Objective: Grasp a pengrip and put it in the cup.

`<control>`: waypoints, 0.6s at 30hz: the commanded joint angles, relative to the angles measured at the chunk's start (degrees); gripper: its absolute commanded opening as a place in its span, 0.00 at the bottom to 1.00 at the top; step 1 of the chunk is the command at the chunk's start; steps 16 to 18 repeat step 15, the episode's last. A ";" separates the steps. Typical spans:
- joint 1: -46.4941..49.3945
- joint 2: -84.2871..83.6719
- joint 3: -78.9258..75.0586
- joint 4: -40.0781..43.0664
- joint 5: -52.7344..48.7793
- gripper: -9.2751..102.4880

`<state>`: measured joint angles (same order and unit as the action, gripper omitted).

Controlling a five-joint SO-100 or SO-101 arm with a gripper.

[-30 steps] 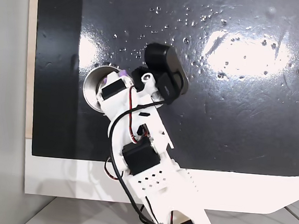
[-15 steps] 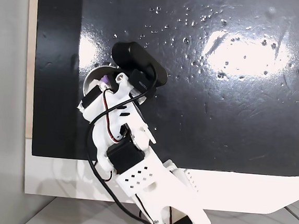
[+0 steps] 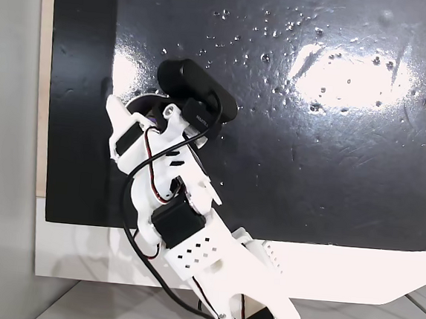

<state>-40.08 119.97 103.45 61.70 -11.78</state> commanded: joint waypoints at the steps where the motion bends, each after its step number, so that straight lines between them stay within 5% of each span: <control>1: -0.97 0.88 -2.11 0.53 -0.88 0.34; 18: -1.14 0.97 -2.02 0.62 -1.23 0.33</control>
